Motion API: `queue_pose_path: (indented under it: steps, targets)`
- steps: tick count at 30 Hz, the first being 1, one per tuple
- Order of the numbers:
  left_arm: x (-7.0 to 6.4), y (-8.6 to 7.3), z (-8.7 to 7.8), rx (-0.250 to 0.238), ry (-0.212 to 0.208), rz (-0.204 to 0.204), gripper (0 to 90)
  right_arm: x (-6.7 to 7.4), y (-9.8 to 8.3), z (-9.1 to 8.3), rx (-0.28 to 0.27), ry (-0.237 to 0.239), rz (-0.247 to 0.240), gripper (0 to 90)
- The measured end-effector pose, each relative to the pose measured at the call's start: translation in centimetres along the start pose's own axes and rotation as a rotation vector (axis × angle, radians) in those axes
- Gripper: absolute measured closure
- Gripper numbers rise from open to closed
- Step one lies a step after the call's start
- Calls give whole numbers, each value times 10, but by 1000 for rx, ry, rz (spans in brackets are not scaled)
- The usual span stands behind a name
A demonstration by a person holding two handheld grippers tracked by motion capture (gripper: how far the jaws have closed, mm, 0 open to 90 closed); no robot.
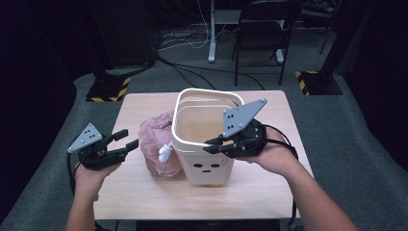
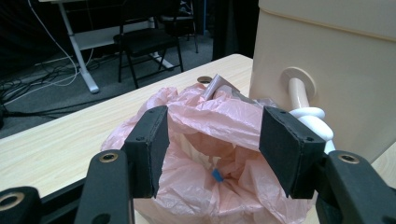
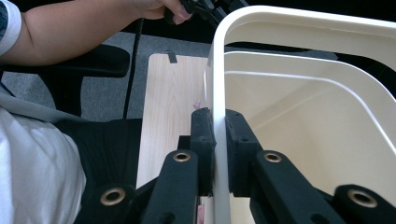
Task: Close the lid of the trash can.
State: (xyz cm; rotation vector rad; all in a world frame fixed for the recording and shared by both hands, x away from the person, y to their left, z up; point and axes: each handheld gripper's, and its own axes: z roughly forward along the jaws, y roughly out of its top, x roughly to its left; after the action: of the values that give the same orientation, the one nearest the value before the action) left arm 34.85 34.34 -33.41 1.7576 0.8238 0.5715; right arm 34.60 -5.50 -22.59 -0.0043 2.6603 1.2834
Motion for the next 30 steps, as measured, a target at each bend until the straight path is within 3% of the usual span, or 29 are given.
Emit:
queue_pose_path:
  steps: [9, 30]
  targets:
    - [1, -2, -4, 0, 12, -5, 421, -1, 2, 7, 49, 19, -27, 835]
    - [1, -3, -3, 9, 17, -6, 421, -7, 0, 13, 57, 55, -20, 834]
